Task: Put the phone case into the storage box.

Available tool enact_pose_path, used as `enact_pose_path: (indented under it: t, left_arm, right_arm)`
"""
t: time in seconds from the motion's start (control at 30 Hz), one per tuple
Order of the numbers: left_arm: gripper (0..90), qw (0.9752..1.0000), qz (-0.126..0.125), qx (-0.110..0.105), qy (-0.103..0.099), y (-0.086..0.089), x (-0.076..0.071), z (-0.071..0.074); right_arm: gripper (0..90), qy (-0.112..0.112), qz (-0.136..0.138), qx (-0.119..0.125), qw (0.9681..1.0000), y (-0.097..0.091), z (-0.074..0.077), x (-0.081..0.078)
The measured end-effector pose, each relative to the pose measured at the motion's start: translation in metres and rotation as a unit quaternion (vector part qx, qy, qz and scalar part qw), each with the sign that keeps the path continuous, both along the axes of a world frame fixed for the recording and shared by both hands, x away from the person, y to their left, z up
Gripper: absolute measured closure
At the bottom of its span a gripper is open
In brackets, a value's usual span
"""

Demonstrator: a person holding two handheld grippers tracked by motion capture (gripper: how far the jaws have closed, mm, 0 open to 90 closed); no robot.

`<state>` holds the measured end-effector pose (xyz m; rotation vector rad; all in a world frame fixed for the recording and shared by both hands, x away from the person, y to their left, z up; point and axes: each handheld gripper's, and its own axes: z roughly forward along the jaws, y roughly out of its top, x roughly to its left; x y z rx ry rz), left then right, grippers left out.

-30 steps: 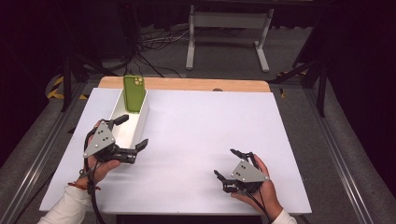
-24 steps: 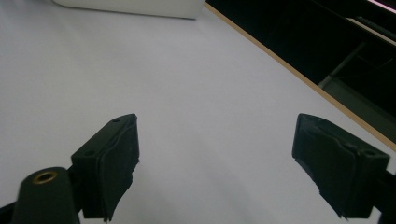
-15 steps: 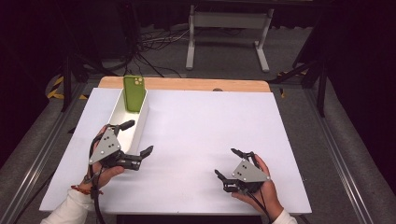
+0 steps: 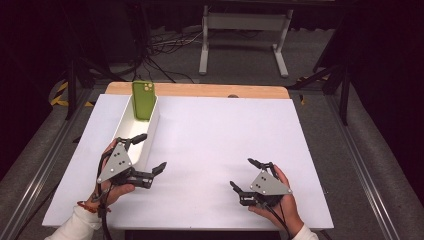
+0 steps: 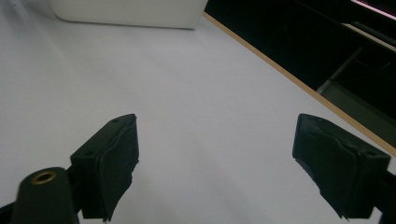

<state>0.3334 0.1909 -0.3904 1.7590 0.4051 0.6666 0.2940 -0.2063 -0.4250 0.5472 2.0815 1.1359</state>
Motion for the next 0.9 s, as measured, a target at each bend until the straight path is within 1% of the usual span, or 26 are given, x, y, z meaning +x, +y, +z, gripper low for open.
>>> enact_pose_path:
  t: [0.07, 0.1, 0.23, 0.27, 0.33, 0.47, 0.67, 0.73, 0.83, 0.9]
  left_arm:
    - [3.8, 1.0, -0.001, -0.001, 0.002, 0.0, 0.0, 0.0]
    - [3.8, 1.0, 0.0, 0.001, -0.002, 0.001, 0.0, -0.001]
    - [3.8, 1.0, -0.002, 0.003, 0.001, -0.001, -0.002, -0.003]
    - [3.8, 1.0, -0.003, 0.009, -0.002, -0.001, -0.003, -0.003]
    - [3.8, 1.0, -0.006, 0.003, 0.002, -0.002, -0.005, -0.004]
    - [3.8, 0.9999, -0.011, 0.012, -0.001, -0.003, -0.008, -0.005]
    - [3.5, 0.9998, -0.014, 0.013, 0.0, -0.004, -0.013, -0.009]
    - [3.5, 0.9998, -0.014, 0.013, 0.003, -0.004, -0.014, -0.011]
    - [3.6, 0.9997, -0.017, 0.017, 0.003, -0.004, -0.015, -0.012]
    - [3.5, 0.9997, -0.02, 0.015, 0.008, -0.004, -0.017, -0.014]
  right_arm:
    - [15.1, 0.001, 0.0, 0.003, 1.0, 0.0, 0.001, 0.0]
    - [15.0, 0.0, 0.001, 0.004, 1.0, -0.001, 0.001, 0.0]
    - [14.6, -0.001, -0.003, 0.008, 1.0, -0.002, 0.001, 0.0]
    - [14.4, -0.001, -0.005, 0.007, 1.0, -0.001, 0.002, 0.0]
    - [14.3, -0.002, -0.005, 0.008, 1.0, -0.001, 0.002, 0.0]
    - [13.7, -0.002, -0.006, 0.011, 0.9999, -0.002, 0.003, 0.0]
    - [12.9, -0.004, -0.008, 0.013, 0.9999, -0.002, 0.004, 0.0]
    - [12.0, -0.005, -0.011, 0.016, 0.9998, -0.003, 0.004, 0.0]
    - [11.2, -0.005, -0.012, 0.018, 0.9997, -0.003, 0.005, 0.0]
    - [11.2, -0.003, -0.011, 0.021, 0.9997, -0.004, 0.005, 0.0]
